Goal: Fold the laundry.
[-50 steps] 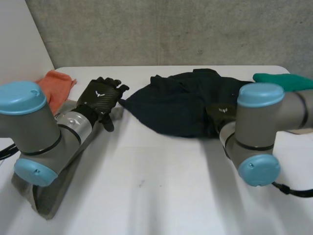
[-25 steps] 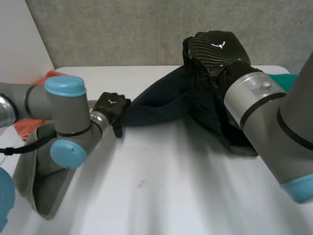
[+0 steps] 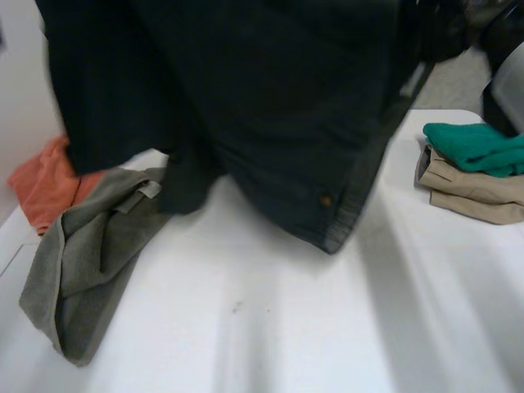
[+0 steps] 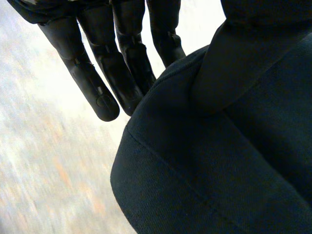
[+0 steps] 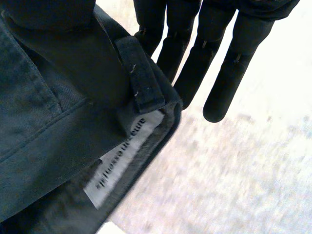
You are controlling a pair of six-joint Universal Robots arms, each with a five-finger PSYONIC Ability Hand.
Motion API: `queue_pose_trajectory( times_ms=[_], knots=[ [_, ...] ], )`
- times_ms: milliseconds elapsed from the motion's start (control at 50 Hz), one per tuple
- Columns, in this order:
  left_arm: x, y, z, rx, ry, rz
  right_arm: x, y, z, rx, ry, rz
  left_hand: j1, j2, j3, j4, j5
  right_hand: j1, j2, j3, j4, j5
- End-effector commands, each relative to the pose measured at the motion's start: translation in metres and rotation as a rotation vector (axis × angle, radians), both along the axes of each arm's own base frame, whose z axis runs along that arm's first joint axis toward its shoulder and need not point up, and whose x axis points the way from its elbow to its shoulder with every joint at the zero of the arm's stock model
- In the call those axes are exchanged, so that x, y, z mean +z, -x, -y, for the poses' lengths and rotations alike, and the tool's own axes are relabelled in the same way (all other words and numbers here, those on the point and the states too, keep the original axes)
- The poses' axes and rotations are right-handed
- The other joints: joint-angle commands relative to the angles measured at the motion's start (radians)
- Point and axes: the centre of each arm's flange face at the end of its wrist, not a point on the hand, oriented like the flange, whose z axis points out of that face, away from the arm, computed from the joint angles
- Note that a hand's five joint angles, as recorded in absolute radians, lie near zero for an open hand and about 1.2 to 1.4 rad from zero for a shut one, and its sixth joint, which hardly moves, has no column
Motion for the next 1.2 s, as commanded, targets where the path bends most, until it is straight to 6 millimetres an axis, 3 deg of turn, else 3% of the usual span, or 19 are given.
queue_pose_trajectory(
  times_ms=[20,140,240,360,380,420,440,500,520,600,660,680,720,740,760,860,980,1080,1200],
  knots=[
    [0.051,-0.015,-0.012,-0.027,0.064,-0.151,0.047,0.011,-0.028,0.032,0.111,0.092,0.219,0.203,0.206,0.199,0.245,0.275,0.229,0.210,0.202,0.213],
    [0.057,-0.010,0.013,-0.004,0.072,-0.155,0.061,0.013,-0.023,0.053,0.121,0.138,0.219,0.203,0.206,0.199,0.245,0.275,0.229,0.210,0.202,0.213],
    [0.020,0.007,0.064,0.020,-0.043,-0.102,0.033,-0.001,0.019,0.037,0.027,0.126,0.219,0.203,0.206,0.199,0.245,0.275,0.229,0.210,0.202,0.213],
    [-0.058,0.046,0.121,0.001,-0.210,0.000,-0.031,-0.021,0.085,-0.025,-0.121,0.070,0.219,0.203,0.206,0.199,0.245,0.275,0.229,0.210,0.202,0.213],
    [-0.081,0.057,0.133,-0.007,-0.245,0.034,-0.051,-0.026,0.100,-0.047,-0.158,0.055,0.219,0.203,0.206,0.199,0.245,0.275,0.229,0.210,0.202,0.213],
    [-0.104,0.065,0.146,-0.007,-0.277,0.063,-0.070,-0.030,0.115,-0.076,-0.183,0.042,0.219,0.203,0.206,0.199,0.245,0.275,0.229,0.210,0.202,0.213],
    [-0.127,0.072,0.158,-0.007,-0.303,0.088,-0.089,-0.034,0.131,-0.107,-0.196,0.026,0.219,0.203,0.206,0.199,0.245,0.275,0.229,0.210,0.202,0.213],
    [-0.160,0.082,0.174,-0.009,-0.326,0.119,-0.119,-0.041,0.153,-0.149,-0.197,-0.005,0.219,0.203,0.206,0.199,0.245,0.275,0.229,0.210,0.202,0.213],
    [-0.179,0.088,0.185,-0.008,-0.334,0.127,-0.140,-0.046,0.166,-0.175,-0.188,-0.026,0.219,0.203,0.206,0.199,0.245,0.275,0.229,0.210,0.202,0.213],
    [-0.212,0.098,0.205,0.000,-0.323,0.115,-0.186,-0.058,0.196,-0.227,-0.119,-0.054,0.219,0.203,0.206,0.199,0.245,0.275,0.229,0.210,0.202,0.213],
    [-0.211,0.097,0.215,0.027,-0.282,0.070,-0.205,-0.063,0.210,-0.261,-0.044,-0.043,0.219,0.203,0.206,0.199,0.245,0.275,0.229,0.210,0.202,0.213],
    [-0.208,0.094,0.221,0.052,-0.260,0.028,-0.208,-0.065,0.216,-0.286,0.017,-0.022,0.051,0.035,0.037,0.031,0.077,-0.132,-0.178,-0.197,-0.206,-0.194],
    [-0.201,0.092,0.223,0.060,-0.242,-0.012,-0.208,-0.065,0.220,-0.315,0.070,-0.004,-0.462,-0.478,-0.475,-0.482,-0.436,-0.642,-0.688,-0.707,-0.716,-0.704],
    [-0.196,0.091,0.223,0.064,-0.233,-0.030,-0.206,-0.066,0.221,-0.328,0.097,0.005,-0.807,-0.824,-0.821,-0.828,-0.782,-0.795,-0.841,-0.860,-0.869,-0.857],
    [-0.191,0.091,0.222,0.063,-0.226,-0.048,-0.200,-0.066,0.222,-0.346,0.145,0.013,-1.003,-1.019,-1.016,-1.023,-0.977,-0.947,-0.992,-1.012,-1.020,-1.009],
    [-0.160,0.092,0.209,0.042,-0.186,-0.055,-0.170,-0.060,0.213,-0.344,0.183,-0.001,-1.003,-1.019,-1.016,-1.023,-0.977,-0.947,-0.992,-1.012,-1.020,-1.009],
    [-0.150,0.087,0.185,0.073,-0.249,0.071,-0.143,-0.057,0.181,-0.222,0.105,-0.083,-1.003,-1.019,-1.016,-1.023,-0.977,-0.947,-0.992,-1.012,-1.020,-1.009],
    [-0.160,0.080,0.146,0.065,-0.384,0.227,-0.137,-0.049,0.138,-0.081,-0.058,-0.220,-1.003,-1.019,-1.016,-1.023,-0.977,-0.947,-0.992,-1.012,-1.020,-1.009],
    [-0.187,0.075,0.093,-0.016,-0.542,0.344,-0.155,-0.032,0.101,0.014,-0.270,-0.330,-1.003,-1.019,-1.016,-1.023,-0.977,-0.947,-0.992,-1.012,-1.020,-1.009]
  ],
)
